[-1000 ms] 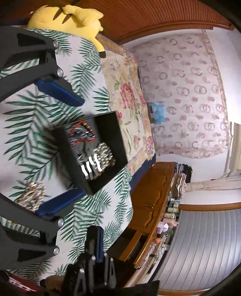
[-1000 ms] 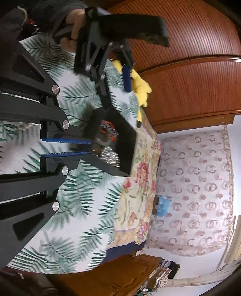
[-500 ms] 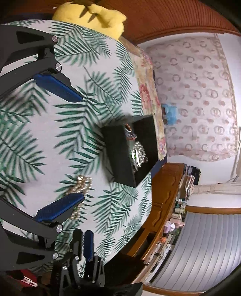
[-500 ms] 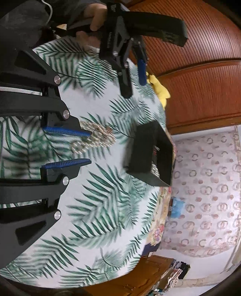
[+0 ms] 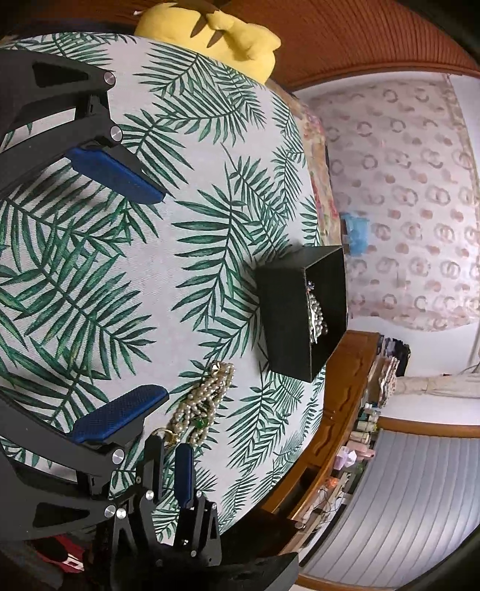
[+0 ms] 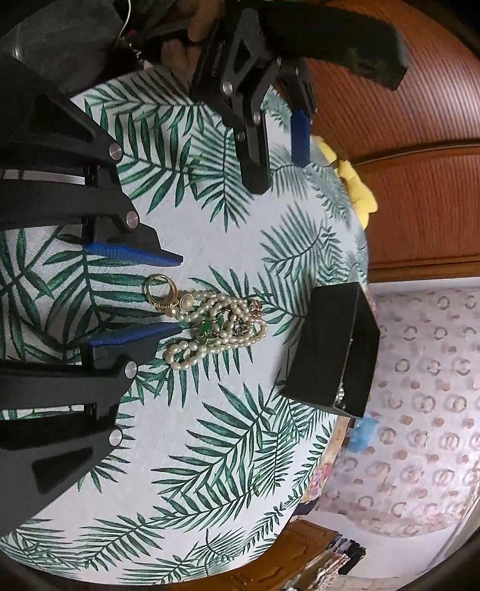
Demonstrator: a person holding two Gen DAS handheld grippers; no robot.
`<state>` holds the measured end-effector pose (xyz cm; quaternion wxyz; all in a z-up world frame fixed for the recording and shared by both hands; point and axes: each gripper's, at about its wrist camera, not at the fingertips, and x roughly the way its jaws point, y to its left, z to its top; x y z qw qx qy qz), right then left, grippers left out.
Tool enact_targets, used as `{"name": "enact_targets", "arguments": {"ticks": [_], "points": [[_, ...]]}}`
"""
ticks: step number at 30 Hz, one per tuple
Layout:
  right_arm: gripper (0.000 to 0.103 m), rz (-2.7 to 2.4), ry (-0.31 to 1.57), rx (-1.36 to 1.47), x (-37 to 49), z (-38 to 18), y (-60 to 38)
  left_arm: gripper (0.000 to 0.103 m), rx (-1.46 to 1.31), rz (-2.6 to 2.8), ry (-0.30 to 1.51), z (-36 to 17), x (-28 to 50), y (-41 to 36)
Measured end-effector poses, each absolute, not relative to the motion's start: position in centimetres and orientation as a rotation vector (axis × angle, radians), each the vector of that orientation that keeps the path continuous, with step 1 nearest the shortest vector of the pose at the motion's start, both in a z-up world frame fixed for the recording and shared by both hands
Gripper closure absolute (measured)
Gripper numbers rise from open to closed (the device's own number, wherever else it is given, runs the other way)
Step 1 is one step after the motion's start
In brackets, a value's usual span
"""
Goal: Organize jewelry
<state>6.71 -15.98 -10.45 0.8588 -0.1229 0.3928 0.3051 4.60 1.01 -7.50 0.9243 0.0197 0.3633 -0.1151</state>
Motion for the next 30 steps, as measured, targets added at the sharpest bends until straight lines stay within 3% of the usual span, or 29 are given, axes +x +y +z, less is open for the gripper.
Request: {"name": "enact_targets", "arguments": {"ticks": [7,8,12,14,29,30], "points": [[0.07,0.611,0.809,-0.323,6.4,-10.9,-15.2,0.008,0.039,-0.25,0.758,-8.0,4.5,0.7],[0.076,0.611,0.808,-0.319,6.4,-10.9,-15.3,0.008,0.039,-0.251,0.759,-8.1,4.5,0.6],[0.079,0.607,0.805,-0.29,6.4,-10.9,-16.2,0.008,0.042,-0.256,0.762,-8.2,4.6,0.3],[0.092,0.605,0.796,-0.275,6.4,-10.7,-16.7,0.008,0.046,-0.259,0.761,-8.2,4.6,0.1],[0.092,0.564,0.761,-0.215,6.7,-9.9,-19.5,0.009,0.089,-0.318,0.77,-8.0,5.8,-2.7],[0.092,0.553,0.758,-0.209,6.8,-9.8,-19.9,0.013,0.093,-0.329,0.769,-7.8,6.0,-3.1]]}}
